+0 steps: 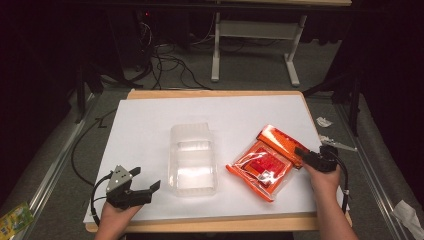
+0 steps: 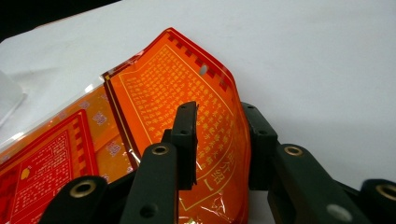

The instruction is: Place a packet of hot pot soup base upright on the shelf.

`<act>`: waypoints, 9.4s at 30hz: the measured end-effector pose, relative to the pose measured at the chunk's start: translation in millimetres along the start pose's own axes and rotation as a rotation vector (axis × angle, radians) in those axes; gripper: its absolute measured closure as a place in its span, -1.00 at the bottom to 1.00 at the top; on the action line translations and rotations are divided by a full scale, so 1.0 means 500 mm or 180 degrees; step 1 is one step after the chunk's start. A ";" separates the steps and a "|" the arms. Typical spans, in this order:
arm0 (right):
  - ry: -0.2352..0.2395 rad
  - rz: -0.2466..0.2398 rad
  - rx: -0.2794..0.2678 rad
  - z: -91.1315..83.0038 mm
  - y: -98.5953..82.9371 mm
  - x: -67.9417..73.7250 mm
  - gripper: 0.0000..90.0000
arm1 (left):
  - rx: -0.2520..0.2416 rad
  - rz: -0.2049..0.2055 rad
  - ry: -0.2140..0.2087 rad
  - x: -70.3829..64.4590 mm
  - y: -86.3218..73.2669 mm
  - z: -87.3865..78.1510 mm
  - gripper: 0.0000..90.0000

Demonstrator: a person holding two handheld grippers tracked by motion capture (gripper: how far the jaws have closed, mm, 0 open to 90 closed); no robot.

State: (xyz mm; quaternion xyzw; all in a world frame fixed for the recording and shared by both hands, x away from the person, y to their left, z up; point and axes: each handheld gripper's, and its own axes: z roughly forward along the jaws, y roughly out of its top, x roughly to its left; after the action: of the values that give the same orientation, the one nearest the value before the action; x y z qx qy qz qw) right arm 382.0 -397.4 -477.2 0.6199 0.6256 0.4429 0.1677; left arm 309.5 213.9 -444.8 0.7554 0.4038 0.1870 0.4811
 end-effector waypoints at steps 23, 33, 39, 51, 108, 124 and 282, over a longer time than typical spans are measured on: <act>0.0094 -0.0639 -0.0495 -0.066 0.026 0.078 1.00 | -0.0076 -0.0158 0.0033 0.002 0.005 -0.009 -0.69; 0.0253 -0.0776 -0.0858 -0.123 0.050 0.129 1.00 | -0.0095 -0.0115 0.0006 -0.013 0.012 -0.009 -0.68; 0.0371 -0.0879 -0.1000 -0.142 0.060 0.162 1.00 | -0.0108 -0.0120 -0.0017 -0.018 0.016 -0.011 -0.67; 0.0615 -0.1140 -0.1262 -0.178 0.078 0.245 1.00 | -0.0126 -0.0047 0.0043 -0.033 0.027 -0.015 -0.67; 0.1024 -0.1393 -0.1394 -0.222 0.072 0.300 1.00 | -0.0017 -0.0052 -0.1062 -0.247 0.318 0.301 -0.53; 0.1001 -0.1310 -0.1370 -0.223 0.057 0.285 1.00 | -0.0154 0.0016 -0.1003 -0.274 0.303 0.306 0.72; 0.1473 -0.1249 -0.1028 -0.056 0.072 0.598 0.61 | -0.0171 -0.0111 0.0129 0.029 0.006 -0.016 -0.44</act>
State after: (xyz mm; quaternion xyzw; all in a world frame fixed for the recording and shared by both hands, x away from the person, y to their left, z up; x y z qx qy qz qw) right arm 331.3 -136.3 -332.7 0.3364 0.6762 0.6244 0.1993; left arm 314.2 229.5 -440.2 0.7310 0.4214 0.2047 0.4962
